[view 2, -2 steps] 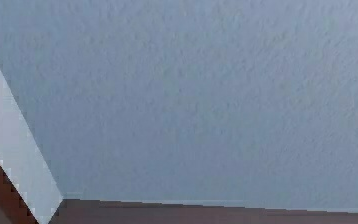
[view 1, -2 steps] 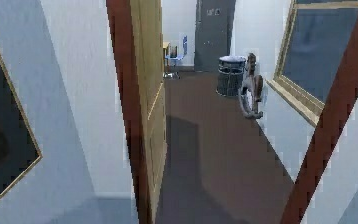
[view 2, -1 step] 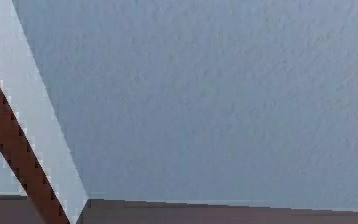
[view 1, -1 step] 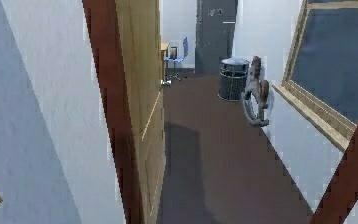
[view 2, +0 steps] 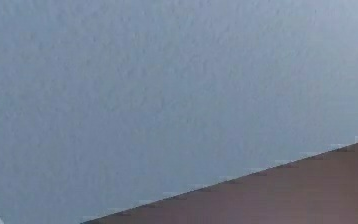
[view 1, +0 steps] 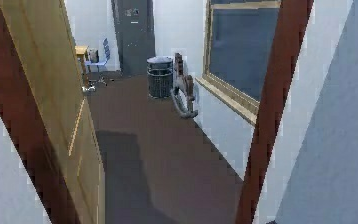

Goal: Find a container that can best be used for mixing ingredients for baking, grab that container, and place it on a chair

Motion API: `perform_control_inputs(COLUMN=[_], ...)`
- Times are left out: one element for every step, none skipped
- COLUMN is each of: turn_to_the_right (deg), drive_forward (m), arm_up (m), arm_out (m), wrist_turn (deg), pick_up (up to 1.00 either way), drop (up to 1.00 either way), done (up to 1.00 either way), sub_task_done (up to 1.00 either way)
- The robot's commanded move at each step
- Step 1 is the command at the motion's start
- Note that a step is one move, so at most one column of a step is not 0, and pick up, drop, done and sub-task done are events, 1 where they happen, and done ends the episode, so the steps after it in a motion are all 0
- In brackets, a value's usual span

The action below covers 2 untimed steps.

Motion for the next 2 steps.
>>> perform_control_inputs(turn_to_the_right=[0.0, -15.0], drive_forward=[0.45, 0.0], arm_up=[0.0, 0.0], arm_out=[0.0, 0.0], wrist_turn=[0.0, 0.0], pick_up=[0.0, 0.0], drop=[0.0, 0.0], done=[0.0, 0.0], sub_task_done=[0.0, 0.0])
